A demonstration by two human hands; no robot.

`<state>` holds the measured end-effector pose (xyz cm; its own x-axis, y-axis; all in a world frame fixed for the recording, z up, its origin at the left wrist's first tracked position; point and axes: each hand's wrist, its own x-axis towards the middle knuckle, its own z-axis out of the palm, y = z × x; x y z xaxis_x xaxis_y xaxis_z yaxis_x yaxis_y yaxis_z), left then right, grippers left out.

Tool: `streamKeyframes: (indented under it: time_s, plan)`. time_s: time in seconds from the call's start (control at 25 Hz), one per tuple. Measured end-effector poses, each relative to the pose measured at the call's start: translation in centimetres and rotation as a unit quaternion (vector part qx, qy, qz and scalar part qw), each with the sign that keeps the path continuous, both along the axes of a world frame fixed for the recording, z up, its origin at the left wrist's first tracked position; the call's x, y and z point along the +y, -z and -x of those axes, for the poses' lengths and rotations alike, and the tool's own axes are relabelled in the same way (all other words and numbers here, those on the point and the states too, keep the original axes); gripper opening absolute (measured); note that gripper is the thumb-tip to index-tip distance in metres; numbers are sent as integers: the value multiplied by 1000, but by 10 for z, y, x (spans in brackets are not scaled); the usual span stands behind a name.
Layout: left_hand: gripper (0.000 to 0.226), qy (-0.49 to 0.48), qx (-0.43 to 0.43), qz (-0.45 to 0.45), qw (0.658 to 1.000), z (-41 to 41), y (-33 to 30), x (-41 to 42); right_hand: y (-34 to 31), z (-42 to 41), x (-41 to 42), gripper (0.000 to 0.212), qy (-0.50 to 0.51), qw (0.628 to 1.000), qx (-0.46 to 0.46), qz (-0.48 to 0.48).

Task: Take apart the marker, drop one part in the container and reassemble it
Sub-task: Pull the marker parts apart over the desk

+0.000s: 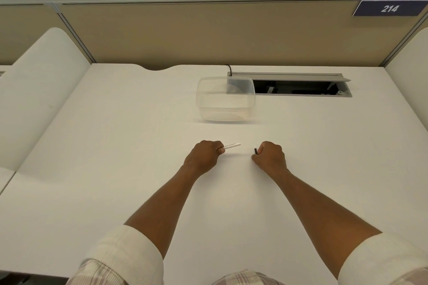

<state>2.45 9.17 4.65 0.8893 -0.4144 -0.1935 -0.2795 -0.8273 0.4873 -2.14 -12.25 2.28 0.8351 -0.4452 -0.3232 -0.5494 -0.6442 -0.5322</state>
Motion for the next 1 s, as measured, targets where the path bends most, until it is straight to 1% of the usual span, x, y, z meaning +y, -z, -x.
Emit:
streamKeyframes:
  time_s: [0.36, 0.44, 0.52, 0.56, 0.6, 0.68, 0.72, 0.76, 0.88, 1.0]
  plan:
    - [23, 2, -2, 2, 1000, 0, 0, 5, 1, 3, 1, 16, 5, 1000, -2, -6]
    - [23, 8, -9, -2, 1000, -1, 1, 5, 0, 4, 3, 19, 16, 999, -30, 5]
    - [23, 17, -12, 0, 1000, -1, 2, 6, -3, 2, 6, 21, 18, 997, -76, 14]
    - [23, 22, -14, 0, 1000, -2, 3, 7, -6, 0, 7, 23, 3, 996, -91, -5]
    - [24, 29, -19, -2, 999, -3, 4, 7, -9, -4, 7, 26, -22, 994, -91, -50]
    - [25, 64, -45, -19, 997, -6, 5, 5, -19, -10, 10, 31, -68, 978, -39, -192]
    - [24, 90, -69, -31, 993, -8, 5, 3, -24, -11, 12, 33, -85, 967, -7, -241]
    - [24, 114, -93, -42, 988, -10, 5, 1, -27, -12, 14, 32, -104, 959, 16, -264]
    - [22, 162, -143, -50, 975, -16, 3, -2, -31, -14, 15, 25, -157, 944, 51, -287]
    - [19, 175, -185, 14, 967, -18, 7, -2, -37, -14, 14, 20, -188, 933, 77, -298]
